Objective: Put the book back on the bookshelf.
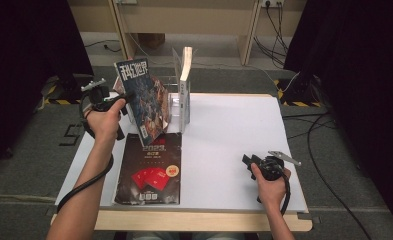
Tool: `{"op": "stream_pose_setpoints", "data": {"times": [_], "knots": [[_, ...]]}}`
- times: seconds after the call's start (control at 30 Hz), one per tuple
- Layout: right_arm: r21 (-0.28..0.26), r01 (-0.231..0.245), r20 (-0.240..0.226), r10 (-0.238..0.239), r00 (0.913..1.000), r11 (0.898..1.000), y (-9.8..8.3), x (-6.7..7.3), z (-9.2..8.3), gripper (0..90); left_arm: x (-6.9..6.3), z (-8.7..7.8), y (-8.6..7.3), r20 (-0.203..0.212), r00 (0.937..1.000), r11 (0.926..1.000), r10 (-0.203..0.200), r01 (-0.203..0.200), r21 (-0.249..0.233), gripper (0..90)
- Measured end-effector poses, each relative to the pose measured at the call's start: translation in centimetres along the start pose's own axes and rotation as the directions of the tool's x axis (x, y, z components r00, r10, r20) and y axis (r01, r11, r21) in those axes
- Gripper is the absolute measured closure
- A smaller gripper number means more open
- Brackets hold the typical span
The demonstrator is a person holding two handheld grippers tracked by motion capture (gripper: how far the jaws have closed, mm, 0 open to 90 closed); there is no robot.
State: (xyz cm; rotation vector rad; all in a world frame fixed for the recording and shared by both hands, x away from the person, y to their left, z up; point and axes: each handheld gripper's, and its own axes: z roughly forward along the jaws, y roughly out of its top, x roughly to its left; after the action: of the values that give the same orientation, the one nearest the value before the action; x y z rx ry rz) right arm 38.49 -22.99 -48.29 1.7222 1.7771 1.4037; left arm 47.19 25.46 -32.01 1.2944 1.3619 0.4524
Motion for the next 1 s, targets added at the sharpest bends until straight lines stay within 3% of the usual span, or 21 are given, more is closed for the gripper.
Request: {"op": "stream_pose_setpoints", "data": {"times": [0.47, 0.7, 0.9, 1.0], "knots": [[0.001, 0.005, 0.001, -0.005, 1.0000, 1.000, -0.1, -0.2, 0.1, 55.3, -0.8, 2.8, 2.9, -0.048, 0.9986, 0.9983, 0.020, -0.023, -0.053, 82.2], [-0.003, 0.001, -0.002, -0.001, 1.0000, 1.000, 0.0, -0.2, 0.0, 55.3, -0.9, 4.7, 4.5, -0.109, 0.9927, 0.9936, 0.053, -0.063, -0.094, 82.2], [0.004, 0.011, -0.002, -0.011, 0.9999, 1.000, -0.2, -0.3, 0.1, 55.3, -0.1, 6.8, 3.8, -0.167, 0.9794, 0.9829, 0.113, -0.135, -0.126, 82.1], [0.001, 0.020, -0.005, -0.020, 0.9998, 1.000, -0.2, -0.1, 0.1, 55.3, 1.0, 7.7, 3.0, -0.184, 0.9780, 0.9867, 0.099, -0.121, -0.109, 82.1]]}}
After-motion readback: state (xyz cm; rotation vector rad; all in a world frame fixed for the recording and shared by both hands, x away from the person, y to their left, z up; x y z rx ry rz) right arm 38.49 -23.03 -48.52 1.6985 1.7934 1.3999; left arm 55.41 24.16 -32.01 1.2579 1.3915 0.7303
